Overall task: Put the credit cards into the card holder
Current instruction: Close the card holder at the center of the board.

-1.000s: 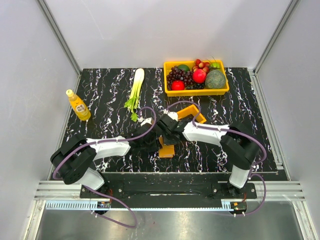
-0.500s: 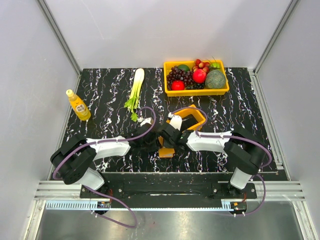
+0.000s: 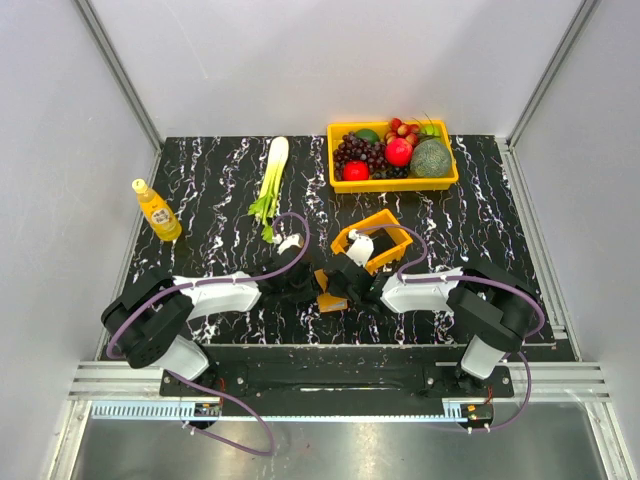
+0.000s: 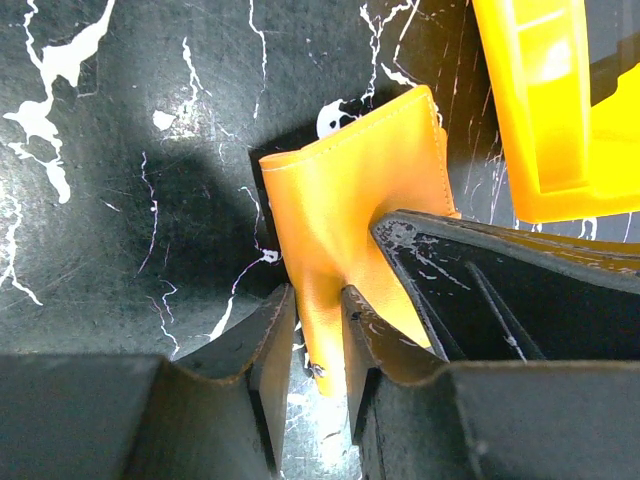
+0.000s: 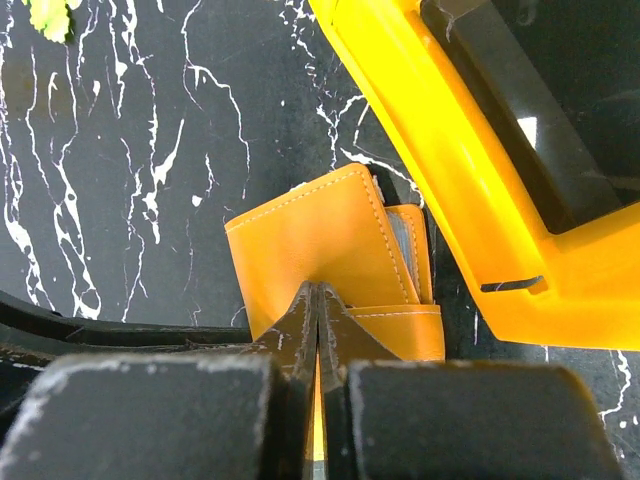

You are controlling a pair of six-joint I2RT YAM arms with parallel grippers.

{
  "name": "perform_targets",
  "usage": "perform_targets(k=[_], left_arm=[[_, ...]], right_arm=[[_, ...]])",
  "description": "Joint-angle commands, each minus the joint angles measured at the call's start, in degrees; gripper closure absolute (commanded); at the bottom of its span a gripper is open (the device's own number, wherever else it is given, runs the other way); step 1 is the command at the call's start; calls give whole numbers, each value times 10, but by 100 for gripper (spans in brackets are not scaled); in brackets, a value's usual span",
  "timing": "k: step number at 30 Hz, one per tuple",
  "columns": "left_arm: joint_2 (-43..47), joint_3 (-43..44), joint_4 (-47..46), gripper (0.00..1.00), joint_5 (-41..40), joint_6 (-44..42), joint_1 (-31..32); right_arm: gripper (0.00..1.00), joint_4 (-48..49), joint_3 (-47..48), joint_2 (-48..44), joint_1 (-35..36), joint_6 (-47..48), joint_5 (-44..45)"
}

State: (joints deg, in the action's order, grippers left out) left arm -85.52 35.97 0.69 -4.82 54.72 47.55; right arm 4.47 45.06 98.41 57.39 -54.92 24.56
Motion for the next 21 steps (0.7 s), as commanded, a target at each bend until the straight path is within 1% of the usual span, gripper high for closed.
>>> perform_targets(k=[1,9,12,14,16,18,20,21], left_arm=[[-11,-8,-31,72,16,10,8],[-24,9,-28,73,24,-6,10],[-19,7,-25,73,18,-8,11],[-18,7,-21,73,15,-10,11],[-20,9,-16,73,8,-15,11],[-21,10,-15,73,4,-15,11],[-21,12,-15,73,4,-15,11],[-21,11,-14,73,3,-15,12]], right_arm=[[100,-148,-87,100,-10,2,-24],[100,-140,-98,109,-17,-18,-56],[100,-100,-109,96,-17,20,-80],[100,-90,-108,70,-17,45,-84],[91,-97,-105,33,-17,62,-83],[87,-75,-113,-22,-17,80,-94],[81,-71,-110,-77,-17,87,-107],[80,-75,-103,-99,-17,94,-115]])
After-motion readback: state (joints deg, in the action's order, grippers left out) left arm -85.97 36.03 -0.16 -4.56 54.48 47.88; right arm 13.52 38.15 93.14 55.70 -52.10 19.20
